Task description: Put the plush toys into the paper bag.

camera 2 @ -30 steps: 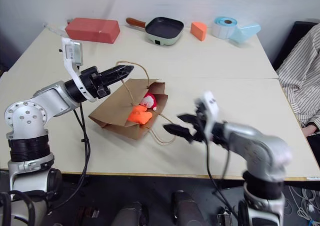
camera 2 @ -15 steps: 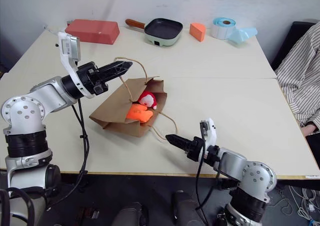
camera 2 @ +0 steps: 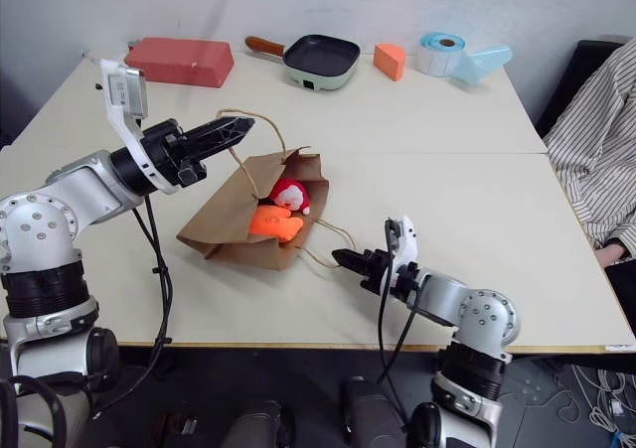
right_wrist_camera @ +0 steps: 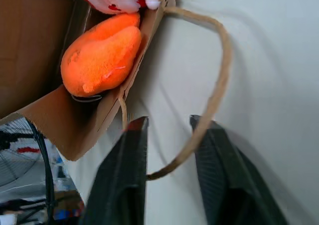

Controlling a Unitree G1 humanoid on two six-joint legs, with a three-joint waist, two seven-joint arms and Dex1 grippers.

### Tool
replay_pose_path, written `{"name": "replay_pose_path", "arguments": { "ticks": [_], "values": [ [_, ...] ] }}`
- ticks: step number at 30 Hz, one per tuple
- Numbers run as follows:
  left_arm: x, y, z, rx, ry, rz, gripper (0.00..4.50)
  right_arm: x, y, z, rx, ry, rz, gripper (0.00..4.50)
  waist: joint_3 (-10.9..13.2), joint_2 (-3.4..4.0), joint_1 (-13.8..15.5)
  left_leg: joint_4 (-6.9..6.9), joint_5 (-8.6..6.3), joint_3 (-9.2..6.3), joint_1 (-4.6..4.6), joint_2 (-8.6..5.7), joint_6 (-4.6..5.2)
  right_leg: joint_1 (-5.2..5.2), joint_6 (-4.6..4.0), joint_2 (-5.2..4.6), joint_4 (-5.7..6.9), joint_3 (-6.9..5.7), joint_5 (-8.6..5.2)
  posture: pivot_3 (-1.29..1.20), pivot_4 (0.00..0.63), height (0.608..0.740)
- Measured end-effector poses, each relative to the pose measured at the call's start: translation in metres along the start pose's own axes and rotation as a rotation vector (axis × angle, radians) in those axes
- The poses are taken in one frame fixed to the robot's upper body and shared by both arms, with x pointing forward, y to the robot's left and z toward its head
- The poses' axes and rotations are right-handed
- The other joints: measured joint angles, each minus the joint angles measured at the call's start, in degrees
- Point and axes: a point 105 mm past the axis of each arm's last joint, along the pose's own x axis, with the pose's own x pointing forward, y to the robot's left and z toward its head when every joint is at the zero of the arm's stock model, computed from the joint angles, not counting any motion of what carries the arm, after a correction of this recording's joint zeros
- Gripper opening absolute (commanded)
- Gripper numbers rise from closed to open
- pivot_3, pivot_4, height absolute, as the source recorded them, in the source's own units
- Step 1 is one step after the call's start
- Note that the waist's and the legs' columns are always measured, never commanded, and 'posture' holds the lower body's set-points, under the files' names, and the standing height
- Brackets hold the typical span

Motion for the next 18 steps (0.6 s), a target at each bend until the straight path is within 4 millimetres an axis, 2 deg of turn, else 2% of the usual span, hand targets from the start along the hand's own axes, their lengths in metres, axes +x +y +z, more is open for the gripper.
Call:
{"name": "replay_pose_path", "arguments": {
  "ticks": [1, 2, 7, 9, 12, 13, 15, 18],
  "values": [
    [0.000, 0.000, 0.000, 0.000, -0.001, 0.002, 0.00, -0.004, 0.007, 0.006, -0.040, -0.018, 0.027, 0.11, 0.0, 0.00, 0.0, -0.01, 0.00, -0.01, 0.00, 0.01, 0.00, 0.00, 0.00, 0.00, -0.01, -0.02, 0.00, 0.00, 0.150, 0.740],
    [0.000, 0.000, 0.000, 0.001, -0.003, 0.003, 0.00, -0.008, 0.013, 0.013, -0.079, -0.036, 0.051, 0.04, 0.0, 0.00, -0.1, -0.02, 0.00, 0.00, 0.00, 0.00, 0.00, 0.00, 0.00, 0.00, -0.01, -0.02, 0.00, 0.00, 0.150, 0.740],
    [0.001, 0.000, 0.004, 0.009, -0.022, -0.002, 0.00, -0.026, 0.055, 0.049, -0.221, -0.127, 0.220, 0.04, 0.0, 0.03, -0.1, -0.01, 0.00, -0.01, 0.00, 0.00, 0.00, 0.00, 0.00, 0.00, -0.06, -0.03, 0.00, 0.00, 0.150, 0.740],
    [0.005, -0.003, 0.011, 0.026, -0.044, -0.017, 0.00, -0.038, 0.080, 0.075, -0.299, -0.192, 0.299, 0.04, 0.1, 0.09, 0.1, 0.03, 0.00, -0.02, -0.04, -0.01, 0.04, 0.00, 0.00, -0.02, -0.07, -0.03, 0.00, 0.00, 0.150, 0.740],
    [0.013, -0.008, 0.027, 0.056, -0.095, -0.046, 0.00, -0.055, 0.119, 0.102, -0.410, -0.266, 0.412, 0.04, 0.1, 0.09, 0.3, -0.02, 0.00, -0.02, -0.03, 0.00, 0.04, 0.01, 0.00, -0.01, -0.11, -0.06, 0.00, 0.00, 0.150, 0.740],
    [0.015, -0.008, 0.029, 0.065, -0.107, -0.048, 0.00, -0.059, 0.127, 0.106, -0.433, -0.277, 0.431, 0.04, 0.1, 0.09, 0.4, -0.02, 0.00, -0.02, -0.03, 0.01, 0.04, 0.02, 0.00, 0.00, -0.13, -0.07, 0.00, 0.00, 0.150, 0.740],
    [0.017, -0.006, 0.029, 0.077, -0.117, -0.043, 0.00, -0.060, 0.134, 0.109, -0.455, -0.278, 0.435, 0.04, 0.1, 0.09, 0.4, -0.05, 0.00, -0.01, -0.05, 0.02, 0.04, 0.02, 0.00, 0.00, -0.14, -0.07, 0.00, 0.00, 0.150, 0.740],
    [0.023, 0.003, 0.022, 0.067, -0.118, -0.028, 0.00, -0.051, 0.131, 0.107, -0.480, -0.244, 0.382, 0.04, 0.1, 0.10, 0.8, -0.03, 0.00, 0.01, -0.07, 0.02, 0.06, 0.01, 0.00, 0.00, -0.15, -0.04, 0.00, 0.00, 0.150, 0.740]
  ]
}}
